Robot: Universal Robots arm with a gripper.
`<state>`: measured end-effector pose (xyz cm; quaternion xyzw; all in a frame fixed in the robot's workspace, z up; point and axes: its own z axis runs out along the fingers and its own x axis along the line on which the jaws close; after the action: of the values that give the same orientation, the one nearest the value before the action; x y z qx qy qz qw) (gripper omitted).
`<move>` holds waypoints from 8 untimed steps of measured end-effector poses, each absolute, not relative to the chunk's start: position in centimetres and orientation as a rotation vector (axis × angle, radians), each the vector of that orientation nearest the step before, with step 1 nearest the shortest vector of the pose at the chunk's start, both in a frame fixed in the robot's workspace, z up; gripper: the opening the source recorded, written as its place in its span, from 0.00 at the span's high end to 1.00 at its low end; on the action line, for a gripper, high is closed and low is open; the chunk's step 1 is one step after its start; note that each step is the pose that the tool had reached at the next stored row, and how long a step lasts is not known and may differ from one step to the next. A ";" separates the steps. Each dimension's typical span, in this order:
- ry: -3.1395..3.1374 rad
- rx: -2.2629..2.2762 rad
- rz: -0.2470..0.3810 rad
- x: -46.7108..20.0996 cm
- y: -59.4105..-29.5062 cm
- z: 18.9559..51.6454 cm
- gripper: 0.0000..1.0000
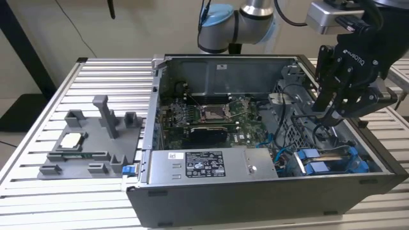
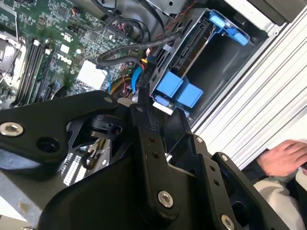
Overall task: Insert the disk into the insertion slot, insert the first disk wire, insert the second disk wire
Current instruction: 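Insert the first disk wire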
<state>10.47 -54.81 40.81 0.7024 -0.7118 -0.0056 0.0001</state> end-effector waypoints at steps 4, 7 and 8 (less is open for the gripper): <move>-2.237 2.208 -0.020 10.3 -54.7 40.7 0.59; -2.240 2.212 -0.027 10.3 -54.7 40.6 0.59; -2.240 2.216 -0.032 10.3 -54.7 40.5 0.59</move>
<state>10.27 -54.72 40.50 0.7033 -0.7108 -0.0100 -0.0049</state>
